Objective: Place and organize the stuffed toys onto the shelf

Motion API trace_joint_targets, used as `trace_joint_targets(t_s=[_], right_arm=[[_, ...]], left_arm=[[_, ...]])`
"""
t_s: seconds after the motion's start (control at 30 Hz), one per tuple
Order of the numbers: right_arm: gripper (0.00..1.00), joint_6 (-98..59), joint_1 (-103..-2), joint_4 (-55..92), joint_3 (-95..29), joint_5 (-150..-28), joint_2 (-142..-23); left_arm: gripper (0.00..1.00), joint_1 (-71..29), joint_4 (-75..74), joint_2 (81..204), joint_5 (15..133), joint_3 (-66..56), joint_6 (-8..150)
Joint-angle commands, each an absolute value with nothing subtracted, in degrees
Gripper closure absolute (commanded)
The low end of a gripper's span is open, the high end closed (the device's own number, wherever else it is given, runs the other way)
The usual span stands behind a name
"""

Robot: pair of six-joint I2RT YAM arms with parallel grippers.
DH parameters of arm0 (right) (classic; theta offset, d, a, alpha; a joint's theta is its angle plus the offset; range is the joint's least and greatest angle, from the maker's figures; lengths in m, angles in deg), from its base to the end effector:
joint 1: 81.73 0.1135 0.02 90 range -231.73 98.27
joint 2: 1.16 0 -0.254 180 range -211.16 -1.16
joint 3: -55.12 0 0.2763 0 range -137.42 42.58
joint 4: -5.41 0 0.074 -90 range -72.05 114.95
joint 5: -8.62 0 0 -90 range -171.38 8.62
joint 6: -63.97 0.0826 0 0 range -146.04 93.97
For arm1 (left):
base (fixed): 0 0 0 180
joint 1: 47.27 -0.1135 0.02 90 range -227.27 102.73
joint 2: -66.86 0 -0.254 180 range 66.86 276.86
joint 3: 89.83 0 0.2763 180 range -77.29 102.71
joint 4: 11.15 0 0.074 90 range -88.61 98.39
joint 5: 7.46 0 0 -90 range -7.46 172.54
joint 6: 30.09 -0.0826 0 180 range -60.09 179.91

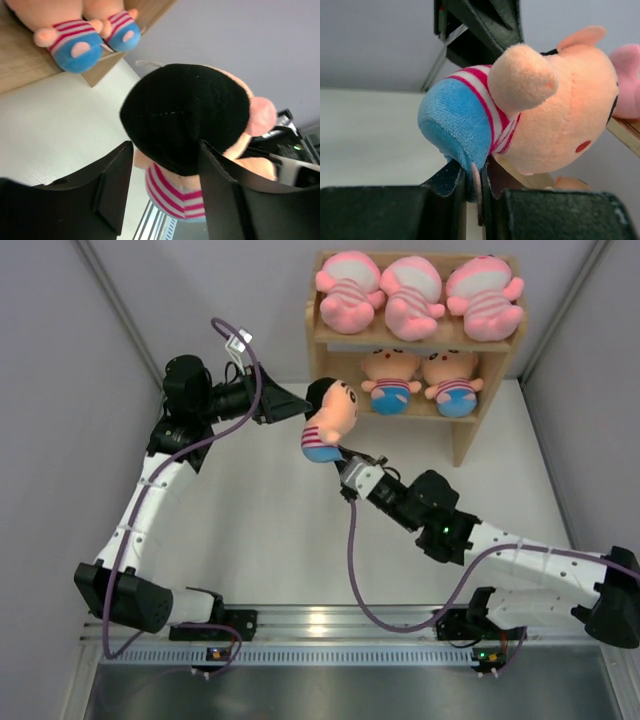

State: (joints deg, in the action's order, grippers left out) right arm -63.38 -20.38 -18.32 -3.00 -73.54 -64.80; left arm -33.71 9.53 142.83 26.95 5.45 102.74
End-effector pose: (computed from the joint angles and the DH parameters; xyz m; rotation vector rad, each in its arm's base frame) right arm 0.1682 0.2844 0.3632 -0.8749 0.9078 0.2765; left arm 0.3144 -0.1459 0.4484 0.3952 1.7682 -1.4916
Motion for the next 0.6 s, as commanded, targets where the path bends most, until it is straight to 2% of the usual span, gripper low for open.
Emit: trace_joint_targets(t_s=[0.0, 0.03, 0.07, 0.17, 0.3, 0.57], right_arm=[[1.00, -70.41, -20.99, 4.24, -20.10, -74.61, -62.24], [1.00, -71.55, -21.78, 17.99, -23.83, -74.87, -64.51], [1.00, -73.30, -23.44, 26.30, -27.34, -74.79, -66.01], [1.00, -76.47, -25.38, 45.90, -38.17, -70.75, -71.28], [1.00, -78.24, -26.44, 59.83, -45.65, -64.95, -76.47], [1.00, -81.84, -29.34, 68.92, -59.36, -59.68, -88.07]], left_arm=[[0.39, -34.61, 11.83, 144.38, 32.61, 5.06, 95.09], [0.35, -34.61, 13.06, 144.21, 34.80, 5.59, 90.98], [0.30, -34.61, 16.30, 144.03, 36.38, 6.46, 88.68], [0.26, -34.61, 20.53, 143.24, 45.06, 7.35, 80.67], [0.25, -34.70, 24.93, 142.54, 55.99, 7.17, 73.98], [0.25, -34.79, 25.73, 142.62, 58.72, 6.73, 70.64]])
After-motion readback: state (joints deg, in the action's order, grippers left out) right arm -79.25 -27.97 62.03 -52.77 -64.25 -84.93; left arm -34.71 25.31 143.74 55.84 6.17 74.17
